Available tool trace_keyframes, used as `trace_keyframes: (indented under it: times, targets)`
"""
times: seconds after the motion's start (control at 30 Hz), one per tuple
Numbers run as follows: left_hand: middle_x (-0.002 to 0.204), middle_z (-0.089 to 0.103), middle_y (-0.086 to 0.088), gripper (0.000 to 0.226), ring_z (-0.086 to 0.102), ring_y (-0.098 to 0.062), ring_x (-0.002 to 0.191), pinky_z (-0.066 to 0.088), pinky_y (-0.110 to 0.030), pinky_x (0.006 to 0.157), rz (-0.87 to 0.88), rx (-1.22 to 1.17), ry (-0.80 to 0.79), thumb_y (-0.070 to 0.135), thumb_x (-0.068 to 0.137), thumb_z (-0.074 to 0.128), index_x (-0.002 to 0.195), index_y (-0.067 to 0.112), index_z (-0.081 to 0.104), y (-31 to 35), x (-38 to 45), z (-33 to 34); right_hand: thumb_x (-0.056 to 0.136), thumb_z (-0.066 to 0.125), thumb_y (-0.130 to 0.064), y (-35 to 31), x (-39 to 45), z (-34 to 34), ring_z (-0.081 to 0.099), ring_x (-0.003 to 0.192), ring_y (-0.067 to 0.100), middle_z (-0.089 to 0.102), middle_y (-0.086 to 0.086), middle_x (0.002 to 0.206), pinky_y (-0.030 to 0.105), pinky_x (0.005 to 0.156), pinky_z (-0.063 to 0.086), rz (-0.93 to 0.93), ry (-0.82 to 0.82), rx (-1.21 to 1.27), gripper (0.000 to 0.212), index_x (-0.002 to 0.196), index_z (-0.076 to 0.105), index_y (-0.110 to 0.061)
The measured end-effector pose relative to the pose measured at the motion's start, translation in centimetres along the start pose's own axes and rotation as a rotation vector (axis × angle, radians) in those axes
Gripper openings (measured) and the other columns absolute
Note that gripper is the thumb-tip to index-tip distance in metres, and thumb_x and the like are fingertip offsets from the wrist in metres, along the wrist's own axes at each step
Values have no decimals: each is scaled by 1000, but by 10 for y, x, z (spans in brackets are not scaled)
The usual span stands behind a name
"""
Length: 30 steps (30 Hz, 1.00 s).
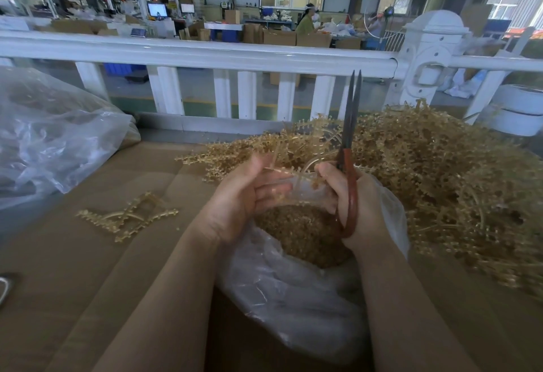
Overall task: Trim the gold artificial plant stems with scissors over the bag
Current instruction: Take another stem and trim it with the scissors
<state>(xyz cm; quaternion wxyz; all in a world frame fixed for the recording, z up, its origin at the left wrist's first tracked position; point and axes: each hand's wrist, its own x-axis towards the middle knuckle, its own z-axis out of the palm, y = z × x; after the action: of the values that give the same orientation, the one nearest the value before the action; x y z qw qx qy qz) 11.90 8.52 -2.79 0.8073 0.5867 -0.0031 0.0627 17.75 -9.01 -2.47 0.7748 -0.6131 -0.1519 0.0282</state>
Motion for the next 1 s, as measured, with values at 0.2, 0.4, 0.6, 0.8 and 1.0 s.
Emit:
trace_keyframes:
  times: [0.2, 0.4, 0.6, 0.8, 1.0]
  targets:
    - [116, 73, -6, 103, 70, -21, 107, 48, -29, 85, -38, 252, -115, 81, 47, 77, 125, 15, 61, -4, 1, -2, 97, 65, -18, 2, 0, 1, 36, 40, 10, 41, 0, 52, 19, 39, 31, -51, -19, 72, 17, 84, 59, -9]
    - [121, 71, -4, 103, 66, -22, 112, 46, -34, 93, -23, 298, -212, 85, 48, 73, 127, 21, 60, -1, -1, -1, 97, 66, -19, 4, 3, 3, 36, 42, 10, 42, 5, 56, 21, 41, 30, -33, 9, 50, 26, 102, 63, 6]
    - [86, 73, 2, 22, 66, -9, 79, 51, -20, 72, 71, 252, -103, 28, 80, 75, 100, 19, 75, -6, 1, 7, 98, 62, -9, 1, -2, 5, 45, 38, 3, 51, -9, 46, 14, 41, 37, -102, -58, -2, 15, 97, 61, 6]
    - [68, 68, 5, 9, 63, -5, 65, 52, -18, 66, 112, 140, -60, 19, 78, 71, 69, 19, 71, -7, 3, 8, 94, 68, -8, 6, 1, 6, 54, 45, -4, 56, -15, 49, 8, 47, 41, -92, -58, -132, 4, 94, 67, -4]
    - [75, 72, -9, 12, 69, -19, 69, 57, -28, 71, 97, 60, -47, 18, 77, 70, 66, 22, 69, -8, 5, 7, 88, 75, -19, 14, 6, 7, 59, 54, -2, 65, -12, 59, 19, 61, 48, -115, -85, -197, 16, 78, 76, -32]
